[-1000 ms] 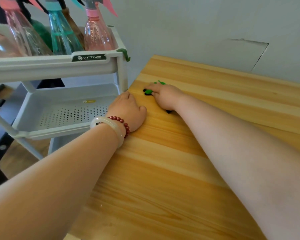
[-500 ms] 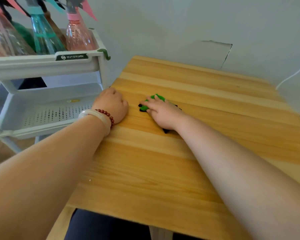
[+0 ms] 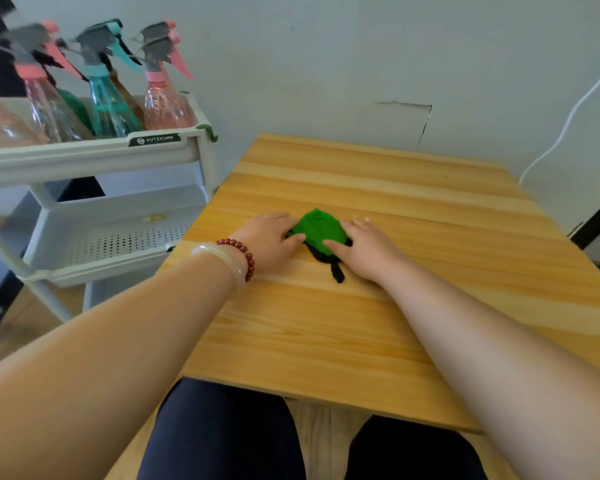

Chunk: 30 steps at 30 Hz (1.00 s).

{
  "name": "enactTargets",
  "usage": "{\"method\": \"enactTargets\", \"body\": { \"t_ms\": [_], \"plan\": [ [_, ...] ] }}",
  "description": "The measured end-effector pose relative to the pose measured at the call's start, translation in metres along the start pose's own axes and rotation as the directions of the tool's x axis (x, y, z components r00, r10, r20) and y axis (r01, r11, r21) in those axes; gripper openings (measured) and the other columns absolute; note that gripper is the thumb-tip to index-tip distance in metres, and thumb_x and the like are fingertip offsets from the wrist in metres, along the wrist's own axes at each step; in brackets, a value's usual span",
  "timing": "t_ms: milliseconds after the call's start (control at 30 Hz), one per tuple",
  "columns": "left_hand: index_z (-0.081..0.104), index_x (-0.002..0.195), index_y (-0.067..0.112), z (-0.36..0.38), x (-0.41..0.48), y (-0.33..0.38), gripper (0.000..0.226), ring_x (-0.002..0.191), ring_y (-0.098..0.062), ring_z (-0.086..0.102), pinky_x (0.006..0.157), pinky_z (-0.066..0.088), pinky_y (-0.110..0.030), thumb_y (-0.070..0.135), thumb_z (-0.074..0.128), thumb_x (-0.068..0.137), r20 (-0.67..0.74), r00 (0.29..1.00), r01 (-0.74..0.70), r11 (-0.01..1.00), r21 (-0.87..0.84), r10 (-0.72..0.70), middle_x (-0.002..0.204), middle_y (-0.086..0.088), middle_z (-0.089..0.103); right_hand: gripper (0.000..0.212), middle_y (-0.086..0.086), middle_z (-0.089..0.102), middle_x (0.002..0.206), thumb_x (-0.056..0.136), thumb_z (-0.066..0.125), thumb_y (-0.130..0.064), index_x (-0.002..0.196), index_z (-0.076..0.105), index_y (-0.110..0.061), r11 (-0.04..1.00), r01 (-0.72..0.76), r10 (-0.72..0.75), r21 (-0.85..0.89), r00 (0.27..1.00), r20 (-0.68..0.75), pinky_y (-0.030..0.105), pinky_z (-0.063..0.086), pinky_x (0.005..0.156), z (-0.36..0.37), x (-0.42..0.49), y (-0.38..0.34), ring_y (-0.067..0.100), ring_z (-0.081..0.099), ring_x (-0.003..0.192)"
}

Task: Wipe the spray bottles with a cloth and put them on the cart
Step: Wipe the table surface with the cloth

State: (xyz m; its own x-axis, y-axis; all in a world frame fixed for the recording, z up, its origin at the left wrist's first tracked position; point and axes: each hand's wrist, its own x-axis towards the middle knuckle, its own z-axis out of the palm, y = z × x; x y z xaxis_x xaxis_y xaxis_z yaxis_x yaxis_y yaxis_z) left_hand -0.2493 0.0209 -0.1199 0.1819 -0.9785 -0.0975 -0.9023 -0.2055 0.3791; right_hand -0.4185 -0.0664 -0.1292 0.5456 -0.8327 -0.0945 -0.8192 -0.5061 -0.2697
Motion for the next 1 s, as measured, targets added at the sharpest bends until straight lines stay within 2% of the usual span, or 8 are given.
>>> {"method": "enactTargets", "body": {
  "t_ms": [133, 300, 367, 433, 533, 667, 800, 1000],
  "plan": [
    [0.039, 0.151, 0.024, 0.009, -0.007, 0.013, 0.05, 0.148, -0.019, 0.027, 0.12, 0.024, -0.04, 0.045, 0.029, 0.107, 0.017, 1.0, -0.009, 0.99, 0.138, 0.007, 0.161, 0.003, 0.031, 0.074, 0.004, 0.004, 0.166, 0.1, 0.03, -0.06, 0.158, 0.01, -0.02, 0.996, 0.02, -0.015, -0.086, 0.998, 0.063, 0.04, 0.002, 0.122, 0.004, -0.013, 0.001, 0.022, 0.001, 0.153],
    [0.068, 0.121, 0.018, 0.013, -0.018, 0.017, 0.053, 0.117, -0.023, 0.058, 0.093, 0.043, -0.037, 0.052, 0.03, 0.104, -0.091, 0.995, 0.068, 0.943, 0.327, -0.04, 0.128, -0.002, 0.065, 0.085, 0.003, 0.0, 0.166, 0.094, 0.026, -0.073, 0.159, 0.004, -0.023, 0.984, -0.053, 0.066, -0.172, 0.995, 0.071, 0.043, 0.003, 0.122, 0.004, -0.029, 0.002, 0.024, -0.001, 0.153],
    [0.065, 0.127, 0.016, 0.013, -0.019, 0.022, 0.046, 0.129, -0.023, 0.051, 0.102, 0.042, -0.038, 0.046, 0.039, 0.103, -0.085, 0.995, 0.07, 0.945, 0.319, -0.045, 0.142, -0.004, 0.056, 0.085, 0.004, -0.005, 0.166, 0.093, 0.023, -0.074, 0.159, 0.001, -0.026, 0.983, -0.08, 0.095, -0.167, 0.992, 0.083, 0.045, 0.0, 0.122, 0.007, -0.032, 0.002, 0.025, -0.004, 0.153],
    [0.05, 0.144, 0.018, 0.01, -0.017, 0.03, 0.045, 0.15, -0.021, 0.024, 0.12, 0.024, -0.039, 0.03, 0.043, 0.102, -0.098, 0.995, 0.001, 0.971, 0.239, 0.023, 0.162, -0.001, 0.029, 0.079, 0.002, -0.008, 0.166, 0.096, 0.022, -0.071, 0.158, 0.0, -0.028, 0.989, -0.089, 0.1, -0.117, 0.991, 0.087, 0.045, -0.002, 0.121, 0.007, -0.033, 0.003, 0.024, -0.007, 0.153],
    [0.023, 0.157, 0.02, 0.01, -0.011, 0.045, 0.054, 0.154, -0.017, 0.003, 0.124, 0.011, -0.038, 0.023, 0.035, 0.104, -0.087, 0.994, -0.063, 0.996, 0.061, 0.068, 0.167, 0.001, 0.01, 0.065, 0.0, -0.008, 0.166, 0.103, 0.019, -0.057, 0.158, 0.001, -0.028, 0.991, -0.107, 0.11, -0.078, 0.994, 0.03, 0.044, -0.004, 0.122, 0.007, -0.033, 0.009, 0.022, -0.007, 0.153],
    [0.0, 0.159, 0.023, 0.032, -0.001, 0.046, 0.058, 0.153, -0.024, -0.009, 0.124, 0.002, -0.044, 0.041, 0.018, 0.107, 0.117, 0.993, -0.039, 0.966, 0.256, 0.009, 0.167, -0.003, -0.01, 0.06, 0.003, -0.009, 0.166, 0.106, 0.016, -0.047, 0.158, -0.003, -0.025, 0.984, -0.115, 0.118, -0.133, 0.993, 0.019, 0.043, -0.005, 0.122, 0.005, -0.032, 0.018, 0.022, -0.007, 0.153],
    [-0.005, 0.159, 0.022, 0.027, 0.001, 0.042, 0.067, 0.153, -0.024, -0.009, 0.123, -0.002, -0.047, 0.055, 0.015, 0.104, 0.072, 0.988, 0.103, 0.94, 0.326, -0.133, 0.166, -0.004, -0.014, 0.061, 0.005, -0.009, 0.165, 0.106, 0.014, -0.048, 0.158, -0.003, -0.022, 0.986, -0.129, 0.129, -0.11, 0.992, -0.012, 0.041, -0.006, 0.122, -0.002, -0.029, 0.025, 0.022, -0.008, 0.153],
    [-0.004, 0.156, 0.041, 0.029, 0.004, 0.041, 0.069, 0.153, -0.025, -0.014, 0.123, -0.002, -0.048, 0.071, 0.014, 0.096, 0.058, 0.995, 0.064, 0.95, 0.305, -0.085, 0.166, 0.002, -0.014, 0.06, 0.005, -0.009, 0.165, 0.106, 0.014, -0.047, 0.158, -0.003, -0.022, 0.987, -0.092, 0.091, -0.132, 0.996, -0.01, 0.041, -0.006, 0.123, 0.0, -0.019, 0.019, 0.021, -0.009, 0.152]
  ]
}}
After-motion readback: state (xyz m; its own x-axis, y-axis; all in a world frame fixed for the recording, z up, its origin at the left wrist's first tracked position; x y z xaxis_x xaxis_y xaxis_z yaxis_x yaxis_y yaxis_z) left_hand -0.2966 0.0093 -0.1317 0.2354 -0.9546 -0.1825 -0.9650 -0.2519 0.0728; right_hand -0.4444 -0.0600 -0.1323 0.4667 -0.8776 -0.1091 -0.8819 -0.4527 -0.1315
